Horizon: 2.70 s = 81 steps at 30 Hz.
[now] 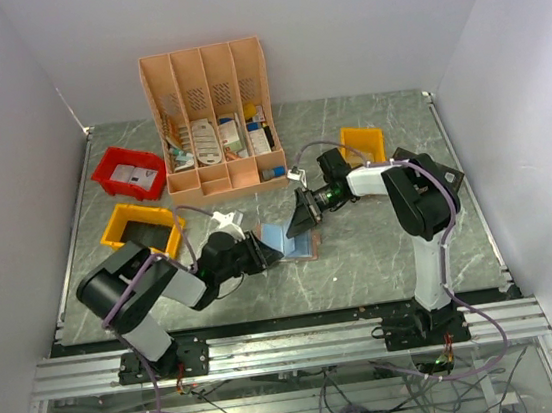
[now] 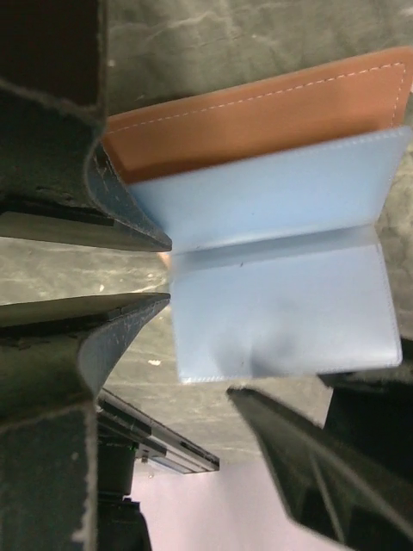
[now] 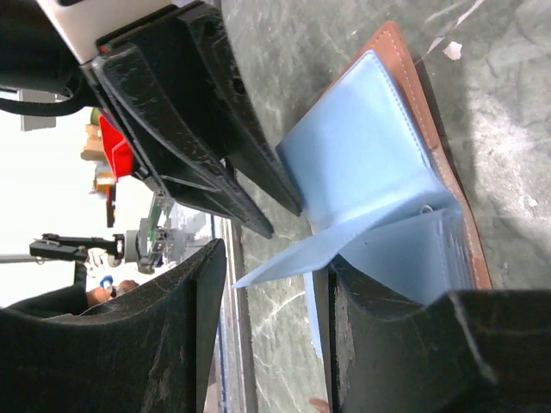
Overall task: Put the credit cards into the card holder
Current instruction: Open the card holder at the center of the board.
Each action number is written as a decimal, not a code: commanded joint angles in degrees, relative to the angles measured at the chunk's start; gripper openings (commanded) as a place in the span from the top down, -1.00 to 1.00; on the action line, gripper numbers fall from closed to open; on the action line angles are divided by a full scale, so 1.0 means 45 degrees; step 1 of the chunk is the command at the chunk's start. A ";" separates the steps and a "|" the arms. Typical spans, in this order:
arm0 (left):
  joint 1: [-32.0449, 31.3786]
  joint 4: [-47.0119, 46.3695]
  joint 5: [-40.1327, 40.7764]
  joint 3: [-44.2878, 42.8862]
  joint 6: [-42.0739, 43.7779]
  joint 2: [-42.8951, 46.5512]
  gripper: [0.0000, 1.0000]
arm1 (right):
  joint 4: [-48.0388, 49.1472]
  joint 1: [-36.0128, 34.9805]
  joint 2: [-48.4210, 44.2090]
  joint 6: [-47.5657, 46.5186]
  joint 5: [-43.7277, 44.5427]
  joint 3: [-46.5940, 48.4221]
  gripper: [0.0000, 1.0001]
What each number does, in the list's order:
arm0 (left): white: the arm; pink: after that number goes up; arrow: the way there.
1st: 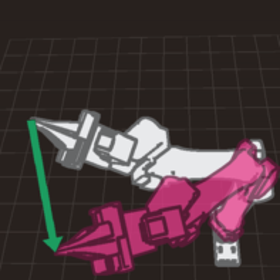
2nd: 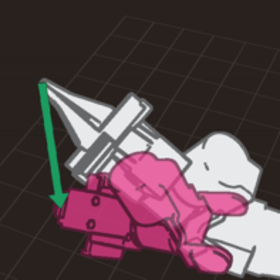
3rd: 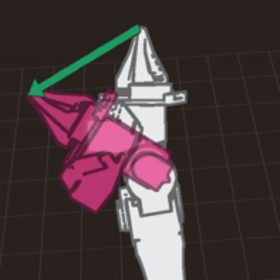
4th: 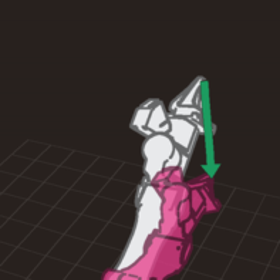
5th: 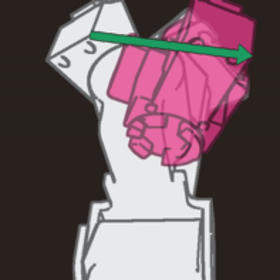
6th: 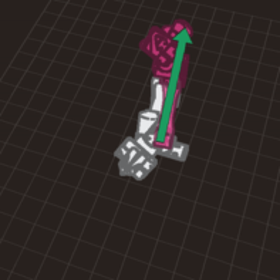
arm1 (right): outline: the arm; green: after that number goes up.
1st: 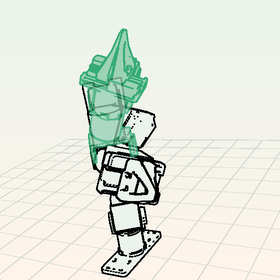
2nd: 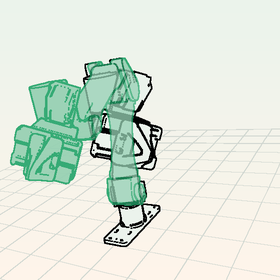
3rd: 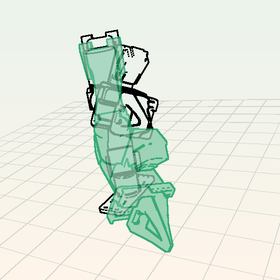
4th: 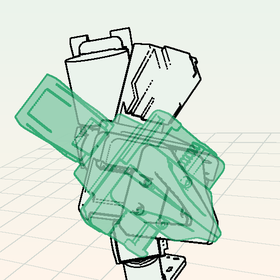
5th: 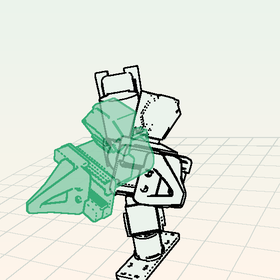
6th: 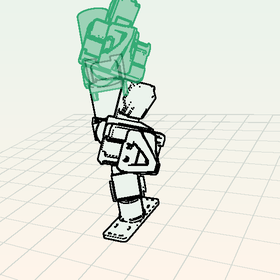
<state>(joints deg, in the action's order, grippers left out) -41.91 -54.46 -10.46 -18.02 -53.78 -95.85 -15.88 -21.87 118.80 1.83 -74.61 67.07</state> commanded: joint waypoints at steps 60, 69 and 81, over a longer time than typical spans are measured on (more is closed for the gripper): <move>-0.3157 1.1434 0.6262 -0.6651 0.3409 0.0552 -0.08 | -0.4793 0.0182 -0.1415 -0.5503 0.7444 0.1878 0.56; -0.3554 1.3023 0.6355 -0.8622 0.4019 -0.1105 -0.27 | -0.4821 0.0406 -0.1442 -0.5537 0.7235 0.1853 0.56; -0.3577 1.3083 0.6217 -0.8915 0.3969 -0.1782 -0.40 | -0.4866 0.0405 -0.1473 -0.5562 0.7127 0.1859 0.56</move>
<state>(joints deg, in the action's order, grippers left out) -57.69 2.79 17.19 -56.51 -36.58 -101.86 -37.23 -20.03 111.92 -22.96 -41.58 74.37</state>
